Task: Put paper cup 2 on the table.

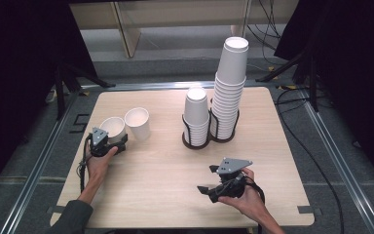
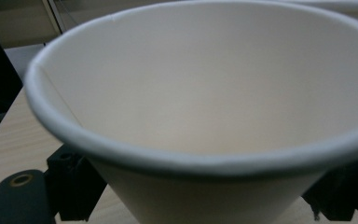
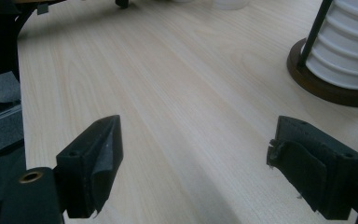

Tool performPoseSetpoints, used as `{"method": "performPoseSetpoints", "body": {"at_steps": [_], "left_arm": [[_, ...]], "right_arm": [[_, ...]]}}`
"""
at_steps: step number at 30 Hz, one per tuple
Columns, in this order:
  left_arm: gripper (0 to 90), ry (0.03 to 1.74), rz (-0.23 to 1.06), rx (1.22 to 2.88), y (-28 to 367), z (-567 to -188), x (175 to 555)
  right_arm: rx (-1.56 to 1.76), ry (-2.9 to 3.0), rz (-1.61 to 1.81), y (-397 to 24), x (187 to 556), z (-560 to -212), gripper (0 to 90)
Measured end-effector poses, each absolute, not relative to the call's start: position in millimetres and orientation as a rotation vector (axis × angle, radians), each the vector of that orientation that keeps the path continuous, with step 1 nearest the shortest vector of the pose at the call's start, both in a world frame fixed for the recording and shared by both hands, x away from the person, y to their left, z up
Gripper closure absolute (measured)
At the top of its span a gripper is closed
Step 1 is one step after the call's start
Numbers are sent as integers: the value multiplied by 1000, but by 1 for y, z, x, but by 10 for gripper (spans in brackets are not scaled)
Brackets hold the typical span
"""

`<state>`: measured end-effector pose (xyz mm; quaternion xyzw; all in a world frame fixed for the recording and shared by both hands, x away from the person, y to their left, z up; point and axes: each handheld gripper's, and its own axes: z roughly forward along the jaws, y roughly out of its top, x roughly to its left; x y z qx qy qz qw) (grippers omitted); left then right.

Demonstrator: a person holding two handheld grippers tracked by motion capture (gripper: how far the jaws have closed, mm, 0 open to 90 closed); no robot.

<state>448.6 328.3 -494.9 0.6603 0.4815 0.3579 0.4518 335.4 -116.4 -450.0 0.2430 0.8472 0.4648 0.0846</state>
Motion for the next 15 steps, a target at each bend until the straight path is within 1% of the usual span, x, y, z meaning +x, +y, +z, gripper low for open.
{"method": "performPoseSetpoints", "body": {"at_steps": [4, 15], "left_arm": [[143, 1211, 856, 1639, 329, -495, 448], [143, 1224, 831, 1681, 326, -494, 437]], "right_arm": [[727, 2527, 1385, -117, 335, -450, 174], [737, 2528, 1393, -117, 334, -448, 175]]}}
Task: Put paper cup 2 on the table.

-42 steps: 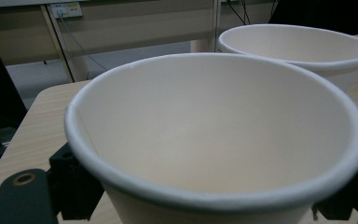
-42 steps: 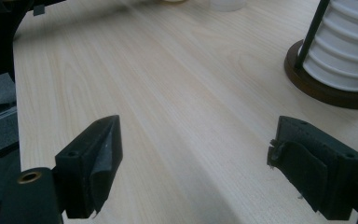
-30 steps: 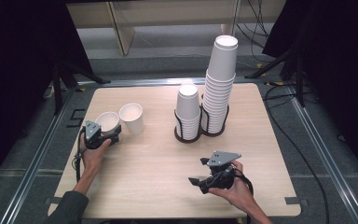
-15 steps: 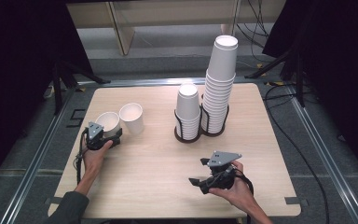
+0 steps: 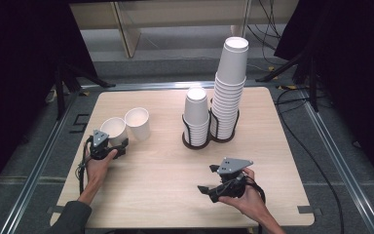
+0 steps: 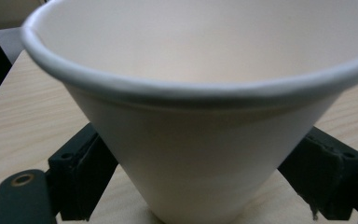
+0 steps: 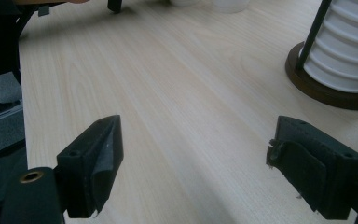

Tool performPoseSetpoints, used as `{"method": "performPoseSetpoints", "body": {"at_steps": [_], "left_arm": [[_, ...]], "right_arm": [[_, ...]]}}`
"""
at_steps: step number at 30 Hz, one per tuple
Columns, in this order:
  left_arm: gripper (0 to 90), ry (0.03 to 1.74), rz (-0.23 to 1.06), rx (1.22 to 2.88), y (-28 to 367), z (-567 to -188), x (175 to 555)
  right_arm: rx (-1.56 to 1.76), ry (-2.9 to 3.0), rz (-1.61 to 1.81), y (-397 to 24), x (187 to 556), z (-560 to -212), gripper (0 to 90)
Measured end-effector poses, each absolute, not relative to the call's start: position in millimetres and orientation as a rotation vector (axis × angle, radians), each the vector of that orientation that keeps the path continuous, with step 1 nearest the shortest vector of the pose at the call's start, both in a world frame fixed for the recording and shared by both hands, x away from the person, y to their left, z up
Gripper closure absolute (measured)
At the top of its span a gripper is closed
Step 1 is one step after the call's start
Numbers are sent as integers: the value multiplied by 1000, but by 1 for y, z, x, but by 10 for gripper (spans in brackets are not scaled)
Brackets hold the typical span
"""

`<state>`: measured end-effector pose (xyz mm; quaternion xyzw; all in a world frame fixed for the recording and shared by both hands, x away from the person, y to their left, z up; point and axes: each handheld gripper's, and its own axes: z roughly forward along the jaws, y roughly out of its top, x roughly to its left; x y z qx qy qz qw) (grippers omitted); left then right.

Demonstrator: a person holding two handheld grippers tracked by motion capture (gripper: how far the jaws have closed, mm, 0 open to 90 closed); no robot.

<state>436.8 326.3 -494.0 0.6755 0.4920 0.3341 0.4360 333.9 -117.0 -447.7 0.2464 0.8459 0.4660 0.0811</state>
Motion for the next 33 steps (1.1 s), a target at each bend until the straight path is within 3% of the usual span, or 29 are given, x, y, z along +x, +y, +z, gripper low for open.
{"method": "performPoseSetpoints", "body": {"at_steps": [23, 33], "left_arm": [[144, 1265, 818, 1659, 339, -488, 415], [144, 1263, 756, 1696, 332, -488, 399]], "right_arm": [[733, 2542, 1386, -116, 333, -449, 175], [726, 2525, 1386, -118, 333, -449, 175]]}}
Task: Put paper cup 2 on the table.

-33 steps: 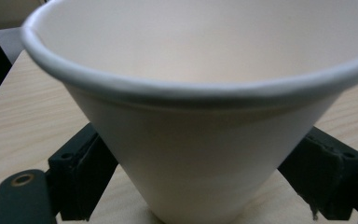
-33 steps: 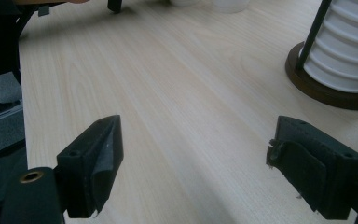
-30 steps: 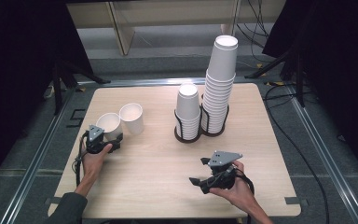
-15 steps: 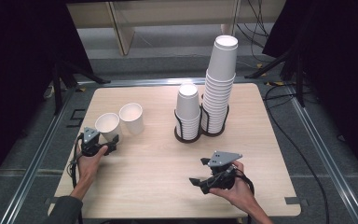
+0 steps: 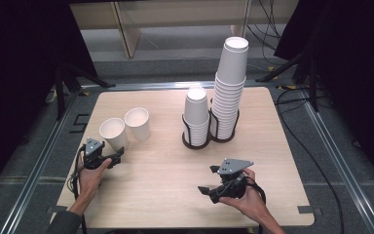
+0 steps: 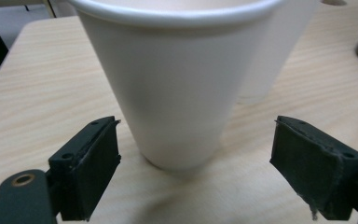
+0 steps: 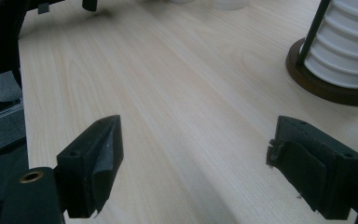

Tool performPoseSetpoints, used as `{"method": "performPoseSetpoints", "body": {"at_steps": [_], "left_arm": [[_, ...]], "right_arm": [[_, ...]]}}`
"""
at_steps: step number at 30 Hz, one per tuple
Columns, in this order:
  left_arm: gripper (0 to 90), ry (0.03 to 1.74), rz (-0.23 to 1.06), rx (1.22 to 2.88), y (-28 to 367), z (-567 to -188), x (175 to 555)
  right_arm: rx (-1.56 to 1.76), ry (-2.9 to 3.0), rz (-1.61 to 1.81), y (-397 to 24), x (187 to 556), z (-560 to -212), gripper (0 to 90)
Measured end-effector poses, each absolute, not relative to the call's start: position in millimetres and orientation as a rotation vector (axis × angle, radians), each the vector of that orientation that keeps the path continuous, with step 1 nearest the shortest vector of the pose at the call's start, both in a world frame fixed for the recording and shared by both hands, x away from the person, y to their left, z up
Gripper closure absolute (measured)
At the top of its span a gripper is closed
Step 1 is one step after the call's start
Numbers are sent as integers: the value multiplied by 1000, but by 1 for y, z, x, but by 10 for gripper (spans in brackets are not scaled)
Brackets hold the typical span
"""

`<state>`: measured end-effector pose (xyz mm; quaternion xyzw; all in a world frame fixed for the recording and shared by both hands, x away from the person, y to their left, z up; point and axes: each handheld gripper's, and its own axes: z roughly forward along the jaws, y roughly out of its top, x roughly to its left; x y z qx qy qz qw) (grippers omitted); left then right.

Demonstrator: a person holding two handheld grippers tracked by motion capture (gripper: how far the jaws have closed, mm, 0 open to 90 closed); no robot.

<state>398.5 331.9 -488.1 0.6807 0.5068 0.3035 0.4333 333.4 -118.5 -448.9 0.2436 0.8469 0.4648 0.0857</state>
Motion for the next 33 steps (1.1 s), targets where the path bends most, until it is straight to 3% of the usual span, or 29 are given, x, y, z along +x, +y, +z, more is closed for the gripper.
{"method": "performPoseSetpoints", "body": {"at_steps": [33], "left_arm": [[144, 1008, 545, 1721, 278, -464, 318]], "right_arm": [[819, 2524, 1407, -131, 328, -456, 174]]}}
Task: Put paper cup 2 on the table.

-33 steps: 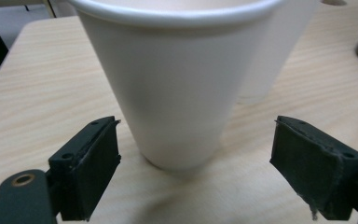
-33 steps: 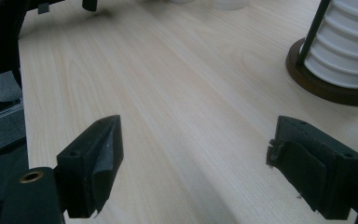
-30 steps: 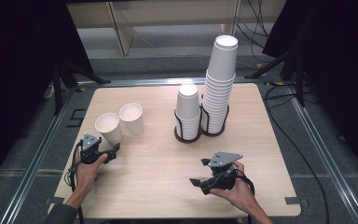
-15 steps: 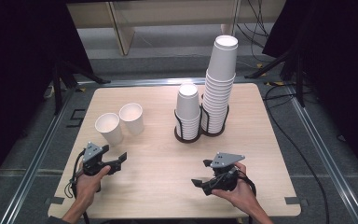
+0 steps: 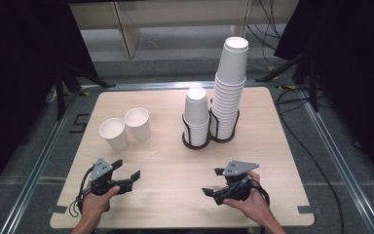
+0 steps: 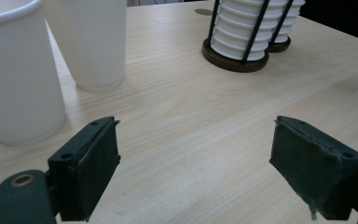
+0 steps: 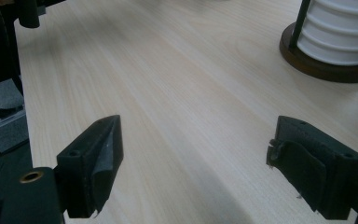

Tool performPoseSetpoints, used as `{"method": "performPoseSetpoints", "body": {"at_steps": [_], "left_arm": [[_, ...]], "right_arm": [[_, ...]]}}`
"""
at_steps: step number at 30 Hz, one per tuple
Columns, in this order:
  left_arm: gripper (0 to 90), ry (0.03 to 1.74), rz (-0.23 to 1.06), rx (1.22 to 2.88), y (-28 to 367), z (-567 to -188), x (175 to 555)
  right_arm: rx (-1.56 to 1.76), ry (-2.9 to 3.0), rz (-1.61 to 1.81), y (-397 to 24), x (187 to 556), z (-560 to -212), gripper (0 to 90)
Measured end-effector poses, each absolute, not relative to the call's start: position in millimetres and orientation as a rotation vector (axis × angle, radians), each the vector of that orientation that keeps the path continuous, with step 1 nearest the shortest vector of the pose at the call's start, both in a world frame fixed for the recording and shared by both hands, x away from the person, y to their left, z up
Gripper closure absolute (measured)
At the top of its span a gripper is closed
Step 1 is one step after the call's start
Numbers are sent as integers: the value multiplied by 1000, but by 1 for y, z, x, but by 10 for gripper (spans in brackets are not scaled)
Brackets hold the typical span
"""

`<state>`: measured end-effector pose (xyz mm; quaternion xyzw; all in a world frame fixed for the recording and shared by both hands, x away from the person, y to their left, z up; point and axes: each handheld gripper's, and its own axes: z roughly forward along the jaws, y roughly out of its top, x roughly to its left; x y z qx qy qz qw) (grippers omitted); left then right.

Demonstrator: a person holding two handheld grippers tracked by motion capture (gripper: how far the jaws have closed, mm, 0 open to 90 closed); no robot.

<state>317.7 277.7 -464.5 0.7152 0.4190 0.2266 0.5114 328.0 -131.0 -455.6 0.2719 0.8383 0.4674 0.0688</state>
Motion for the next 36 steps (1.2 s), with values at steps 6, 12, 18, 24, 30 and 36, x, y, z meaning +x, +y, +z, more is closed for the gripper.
{"method": "performPoseSetpoints", "body": {"at_steps": [6, 12, 18, 24, 30, 36], "left_arm": [[144, 982, 523, 1761, 272, -465, 307], [144, 898, 523, 1793, 265, -466, 301], [144, 878, 499, 1806, 256, -466, 293], [145, 880, 479, 1856, 250, -467, 285], [145, 836, 494, 1900, 244, -469, 281], [144, 811, 485, 1952, 236, -472, 278]], "right_arm": [[829, 2534, 1410, -134, 326, -457, 170], [842, 2531, 1408, -136, 324, -459, 162], [869, 2550, 1395, -138, 320, -460, 160], [873, 2569, 1385, -140, 318, -463, 159], [862, 2586, 1371, -143, 313, -465, 159], [862, 2607, 1344, -145, 309, -468, 159]]}}
